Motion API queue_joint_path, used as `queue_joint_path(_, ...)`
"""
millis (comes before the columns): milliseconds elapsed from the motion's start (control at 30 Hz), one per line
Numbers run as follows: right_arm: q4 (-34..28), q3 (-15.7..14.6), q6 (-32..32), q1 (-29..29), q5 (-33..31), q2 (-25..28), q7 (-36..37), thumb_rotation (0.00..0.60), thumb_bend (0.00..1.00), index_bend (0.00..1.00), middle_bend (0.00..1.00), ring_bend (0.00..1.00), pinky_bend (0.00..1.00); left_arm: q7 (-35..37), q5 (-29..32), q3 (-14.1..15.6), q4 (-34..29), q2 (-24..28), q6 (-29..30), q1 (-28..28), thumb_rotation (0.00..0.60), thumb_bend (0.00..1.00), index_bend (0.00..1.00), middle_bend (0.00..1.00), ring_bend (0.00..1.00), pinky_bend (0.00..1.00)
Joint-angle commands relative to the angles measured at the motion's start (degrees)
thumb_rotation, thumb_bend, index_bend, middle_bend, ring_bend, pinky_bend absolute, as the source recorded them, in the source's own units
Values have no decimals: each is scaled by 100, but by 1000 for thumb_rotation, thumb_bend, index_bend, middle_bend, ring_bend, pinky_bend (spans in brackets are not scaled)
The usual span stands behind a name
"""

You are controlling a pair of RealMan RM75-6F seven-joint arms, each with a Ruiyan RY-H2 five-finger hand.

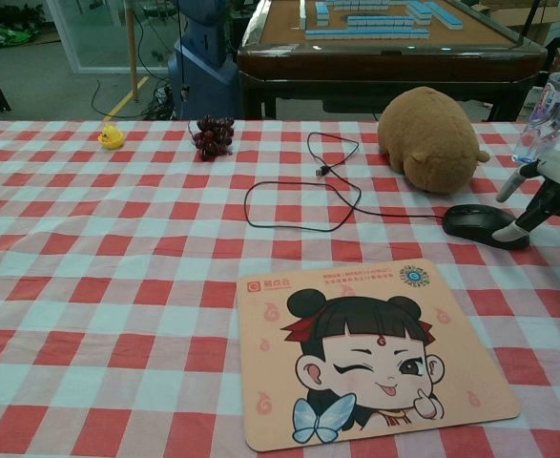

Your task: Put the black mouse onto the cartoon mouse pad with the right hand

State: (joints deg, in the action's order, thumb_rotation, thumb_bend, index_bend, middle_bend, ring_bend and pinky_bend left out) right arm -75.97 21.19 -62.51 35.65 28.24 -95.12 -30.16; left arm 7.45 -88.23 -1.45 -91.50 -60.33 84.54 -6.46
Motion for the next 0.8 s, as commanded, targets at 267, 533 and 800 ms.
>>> queue_joint_path(267, 102, 76, 163, 128, -304, -24, -78, 600, 0, 341, 1000, 1000, 1000, 20, 1, -5, 5, 10, 10, 4, 600, 221, 285, 443, 384, 546)
queue_joint_path(533, 172, 60, 187, 166, -378, -35, -74, 600, 0, 341, 1000, 1000, 1000, 26, -1, -7, 3, 14, 20, 8, 600, 221, 285, 443, 384, 546)
queue_joint_path(800, 227, 53, 286, 193, -466, -34, -47, 600, 0, 341, 1000, 1000, 1000, 12, 1, -7, 0, 12, 17, 8, 600, 222, 285, 443, 384, 546)
